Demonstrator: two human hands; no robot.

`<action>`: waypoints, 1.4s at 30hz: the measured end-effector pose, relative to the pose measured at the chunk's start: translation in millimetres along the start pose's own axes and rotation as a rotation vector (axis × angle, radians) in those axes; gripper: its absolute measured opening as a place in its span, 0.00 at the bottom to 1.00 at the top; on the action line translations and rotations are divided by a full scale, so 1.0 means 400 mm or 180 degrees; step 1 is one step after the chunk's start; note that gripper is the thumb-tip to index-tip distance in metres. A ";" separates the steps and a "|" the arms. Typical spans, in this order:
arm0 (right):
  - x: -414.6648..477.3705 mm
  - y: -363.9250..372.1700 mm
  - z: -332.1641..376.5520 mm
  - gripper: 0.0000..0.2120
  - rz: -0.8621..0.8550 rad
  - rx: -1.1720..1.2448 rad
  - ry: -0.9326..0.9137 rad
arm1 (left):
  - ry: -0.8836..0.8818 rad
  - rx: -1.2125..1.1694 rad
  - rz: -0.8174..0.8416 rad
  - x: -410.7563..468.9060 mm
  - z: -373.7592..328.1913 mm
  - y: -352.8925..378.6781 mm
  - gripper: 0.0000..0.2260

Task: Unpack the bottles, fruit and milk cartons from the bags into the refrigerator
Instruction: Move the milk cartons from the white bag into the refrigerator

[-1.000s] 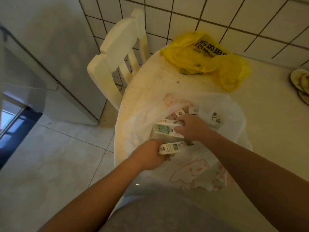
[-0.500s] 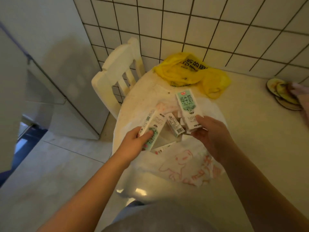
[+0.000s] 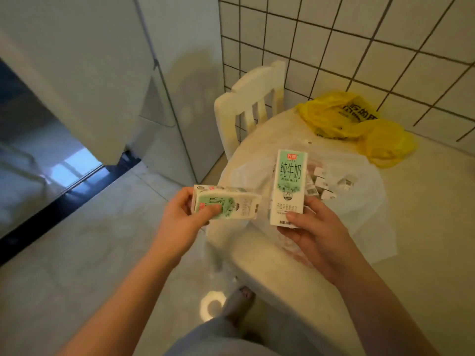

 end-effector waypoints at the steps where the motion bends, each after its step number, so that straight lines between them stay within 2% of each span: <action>1: -0.002 0.023 -0.023 0.24 0.0094 -0.0019 0.0055 | 0.0020 -0.0027 -0.0098 -0.021 0.008 -0.034 0.10; 4: -0.007 0.112 -0.096 0.19 0.0408 -0.0116 0.0243 | -0.0101 -0.0194 -0.0259 -0.087 0.048 -0.124 0.09; 7: -0.010 0.218 -0.169 0.19 0.0680 -0.0247 0.0400 | -0.0356 -0.0620 -0.0484 -0.146 0.098 -0.216 0.12; 10: -0.014 0.338 -0.241 0.24 0.0980 -0.0370 0.0535 | -0.0481 -0.1026 -0.0673 -0.182 0.140 -0.311 0.14; 16: 0.019 0.624 -0.402 0.31 0.1515 -0.0908 0.0589 | -0.0513 -0.1150 -0.0898 -0.194 0.220 -0.568 0.11; 22: 0.092 0.973 -0.593 0.17 0.1468 -0.1205 0.0478 | -0.0309 -0.1132 -0.1108 -0.135 0.300 -0.923 0.15; 25: 0.122 1.148 -0.684 0.13 0.1351 -0.1389 0.0396 | -0.0225 -0.0970 -0.1178 -0.108 0.320 -1.111 0.18; 29: 0.168 1.350 -0.784 0.15 0.1290 -0.1513 0.0327 | -0.0178 -0.0806 -0.1313 -0.062 0.352 -1.328 0.13; 33: 0.222 1.511 -0.829 0.15 0.1256 -0.1580 0.0226 | -0.0096 -0.0759 -0.1457 -0.004 0.354 -1.483 0.13; 42: 0.420 1.779 -0.769 0.14 0.1120 -0.1413 -0.0365 | 0.0300 -0.0867 -0.1556 0.256 0.260 -1.682 0.11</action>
Point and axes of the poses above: each hand's wrist, its own x-axis towards the middle knuckle, its own y-axis out of the palm, z = x × y, the point moved 7 cm from there along x, towards the middle knuckle, and after that the axes turned 5 degrees about x, right-handed, at the moved point
